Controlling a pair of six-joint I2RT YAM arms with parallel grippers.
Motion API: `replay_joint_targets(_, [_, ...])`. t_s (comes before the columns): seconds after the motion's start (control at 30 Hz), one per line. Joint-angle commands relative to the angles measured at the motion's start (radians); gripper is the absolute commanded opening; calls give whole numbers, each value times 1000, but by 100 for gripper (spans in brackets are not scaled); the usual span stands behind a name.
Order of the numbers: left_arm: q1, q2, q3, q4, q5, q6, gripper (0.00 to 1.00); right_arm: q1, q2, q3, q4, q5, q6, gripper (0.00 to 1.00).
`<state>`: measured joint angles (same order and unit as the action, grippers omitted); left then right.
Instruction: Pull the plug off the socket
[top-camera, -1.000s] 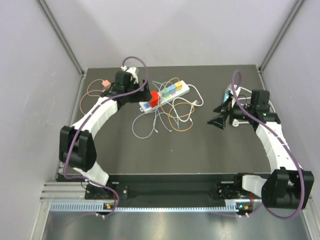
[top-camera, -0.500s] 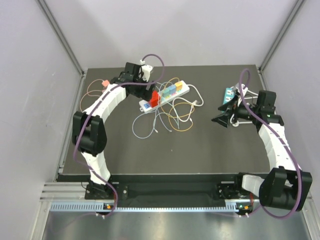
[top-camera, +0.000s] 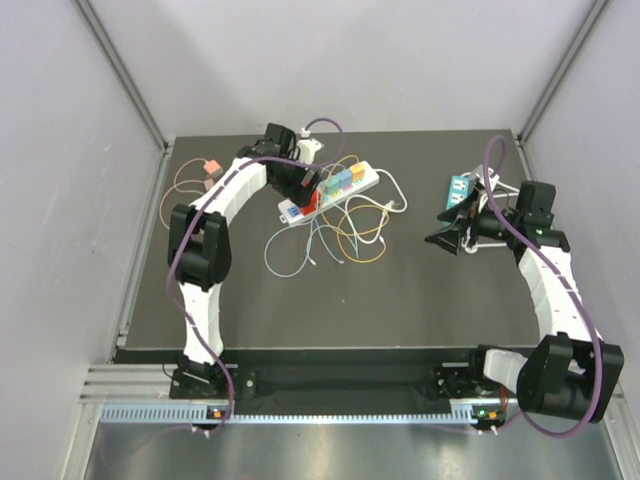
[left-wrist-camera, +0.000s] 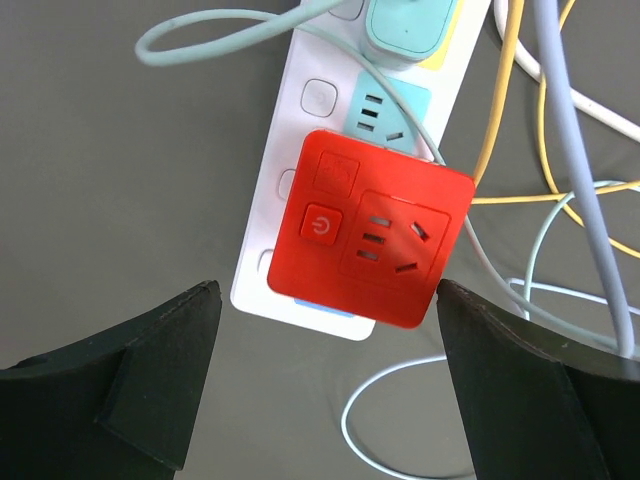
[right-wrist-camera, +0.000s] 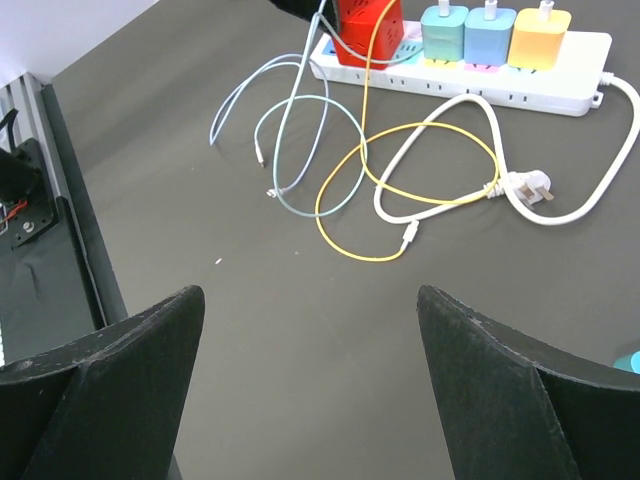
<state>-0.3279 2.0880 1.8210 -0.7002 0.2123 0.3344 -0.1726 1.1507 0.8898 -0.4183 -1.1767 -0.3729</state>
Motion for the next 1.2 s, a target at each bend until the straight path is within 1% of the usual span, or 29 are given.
replay_joint_targets(0.0, [-8, 23, 67, -15, 27, 40, 93, -15, -16, 6, 41, -44, -11, 87])
replay_joint_targets(0.27, [-54, 82, 101, -19, -22, 83, 90, -22, -5, 11, 38, -49, -4, 87])
replay_joint_targets(0.47, [-77, 125, 138, -39, -93, 97, 83, -28, -2, 11, 33, -55, -4, 87])
replay_joint_targets(0.53, [-80, 127, 144, -41, -103, 95, 78, -28, -3, 12, 30, -58, -4, 87])
replay_joint_targets(0.6, [-82, 129, 150, -42, -113, 94, 68, -30, -2, 12, 32, -60, -3, 87])
replay_joint_targets(0.63, [-82, 129, 153, -44, -111, 94, 60, -30, -2, 12, 32, -61, -3, 87])
replay_joint_targets(0.67, [-82, 129, 158, -47, -116, 91, 38, -30, -2, 12, 30, -61, -3, 87])
replay_joint_targets(0.73, [-82, 127, 159, -47, -111, 81, 22, -31, 0, 14, 29, -63, -4, 87])
replay_joint_targets(0.77, [-82, 121, 159, -47, -108, 77, 2, -31, 0, 14, 27, -63, -4, 87])
replay_joint_targets(0.8, [-82, 119, 159, -47, -108, 71, 0, -31, -2, 15, 27, -64, -3, 87])
replay_joint_targets(0.87, [-82, 103, 158, -39, -93, 29, 0, -33, -2, 14, 29, -63, -3, 87])
replay_joint_targets(0.9, [-80, 93, 156, -29, -64, 16, 0, -31, -2, 12, 29, -61, -3, 87])
replay_joint_targets(0.97, [-76, 61, 146, -7, -25, -58, 0, -33, 0, 12, 30, -64, -1, 87])
replay_joint_targets(1.0, [-74, 47, 138, 29, 31, -90, 0, -33, 1, 11, 32, -70, 0, 87])
replay_joint_targets(1.03, [-69, 17, 127, 53, 67, -165, 0, -33, 1, 9, 42, -72, 15, 87])
replay_joint_targets(1.1, [-59, -15, 74, 109, 136, -253, 0, -33, 4, -2, 64, -80, 37, 87])
replay_joint_targets(1.13, [-54, -43, 54, 172, 183, -329, 0, -31, 6, -5, 85, -81, 61, 87])
replay_joint_targets(1.17, [-54, -55, 16, 197, 224, -374, 0, -30, 7, -14, 98, -83, 75, 87])
